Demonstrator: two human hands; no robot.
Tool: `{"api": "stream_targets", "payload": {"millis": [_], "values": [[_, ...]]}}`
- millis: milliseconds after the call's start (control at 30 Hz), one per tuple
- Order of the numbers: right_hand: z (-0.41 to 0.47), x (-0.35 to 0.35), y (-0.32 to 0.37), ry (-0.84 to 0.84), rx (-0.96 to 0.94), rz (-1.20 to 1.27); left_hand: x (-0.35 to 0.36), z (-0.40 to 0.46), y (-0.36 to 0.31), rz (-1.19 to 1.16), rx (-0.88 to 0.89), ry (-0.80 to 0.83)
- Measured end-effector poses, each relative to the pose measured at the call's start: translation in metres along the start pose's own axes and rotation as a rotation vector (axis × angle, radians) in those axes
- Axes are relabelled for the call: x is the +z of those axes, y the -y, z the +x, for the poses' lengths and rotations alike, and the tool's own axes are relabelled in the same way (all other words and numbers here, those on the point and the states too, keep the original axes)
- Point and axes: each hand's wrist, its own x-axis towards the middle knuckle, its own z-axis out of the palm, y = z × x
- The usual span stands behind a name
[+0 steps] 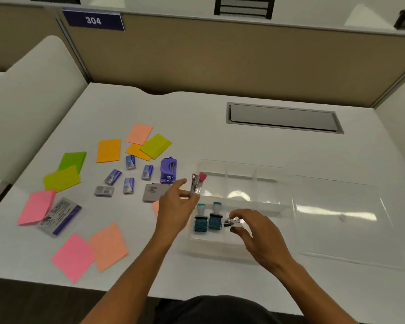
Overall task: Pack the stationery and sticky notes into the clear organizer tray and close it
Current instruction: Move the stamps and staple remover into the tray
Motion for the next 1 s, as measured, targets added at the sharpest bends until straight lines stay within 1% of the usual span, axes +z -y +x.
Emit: {"api": "stream_targets", "payload": {"millis": [167, 333, 433, 600, 767, 900, 1000], "values": [[0.002, -0.003, -0.024, 0.013, -0.074, -0.180, 0.047, -0.021, -0.015, 0.112, 0.108, 0.148], [0.004, 0.004, -0.051, 0.120, -0.218, -0.382, 0.073, -0.032, -0.014, 0.382, 0.179, 0.246], [0.004, 0.008, -0.057, 0.172, -0.276, -0.428, 0.083, -0.033, -0.011, 0.484, 0.184, 0.333], [0.005, 0.009, -0.061, 0.135, -0.288, -0.479, 0.096, -0.032, -0.013, 0.627, 0.210, 0.311], [0.006, 0.010, -0.056, 0.030, -0.285, -0.487, 0.106, -0.032, -0.016, 0.744, 0.250, 0.273], [0.006, 0.013, -0.058, 0.033, -0.258, -0.465, 0.111, -0.035, -0.013, 0.808, 0.296, 0.275], [0.007, 0.015, -0.061, 0.073, -0.203, -0.469, 0.114, -0.037, -0.011, 0.815, 0.323, 0.278]]}}
